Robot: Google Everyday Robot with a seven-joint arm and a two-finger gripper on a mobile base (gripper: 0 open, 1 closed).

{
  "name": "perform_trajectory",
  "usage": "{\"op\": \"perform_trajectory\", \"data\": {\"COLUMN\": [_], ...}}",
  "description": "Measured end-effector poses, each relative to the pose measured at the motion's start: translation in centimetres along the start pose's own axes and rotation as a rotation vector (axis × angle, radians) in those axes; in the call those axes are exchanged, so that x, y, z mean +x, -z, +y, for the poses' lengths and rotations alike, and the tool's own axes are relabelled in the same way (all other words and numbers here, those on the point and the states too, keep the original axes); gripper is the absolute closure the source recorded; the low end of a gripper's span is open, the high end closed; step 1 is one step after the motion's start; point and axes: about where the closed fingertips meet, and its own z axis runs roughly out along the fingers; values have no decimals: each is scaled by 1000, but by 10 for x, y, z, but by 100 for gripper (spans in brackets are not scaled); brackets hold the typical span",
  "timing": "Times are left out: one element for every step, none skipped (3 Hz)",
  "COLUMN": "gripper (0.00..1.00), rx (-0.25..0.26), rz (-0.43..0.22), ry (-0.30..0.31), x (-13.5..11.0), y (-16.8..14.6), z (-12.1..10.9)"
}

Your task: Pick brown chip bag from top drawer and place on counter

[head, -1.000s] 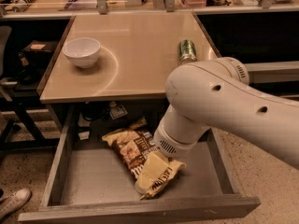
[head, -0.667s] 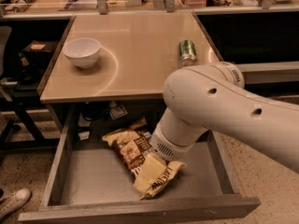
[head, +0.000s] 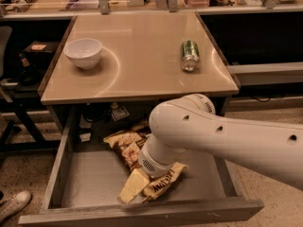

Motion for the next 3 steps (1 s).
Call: {"op": "perform_trajectory", "data": {"gripper": [0,0,0], "rx": [1,8,32], "rz": [-12,-30,-81], "ry": [-13,-49,-113], "x": [-3,-3,-7], "y": [-3,-7,-14], "z": [-1,-7,-29]}}
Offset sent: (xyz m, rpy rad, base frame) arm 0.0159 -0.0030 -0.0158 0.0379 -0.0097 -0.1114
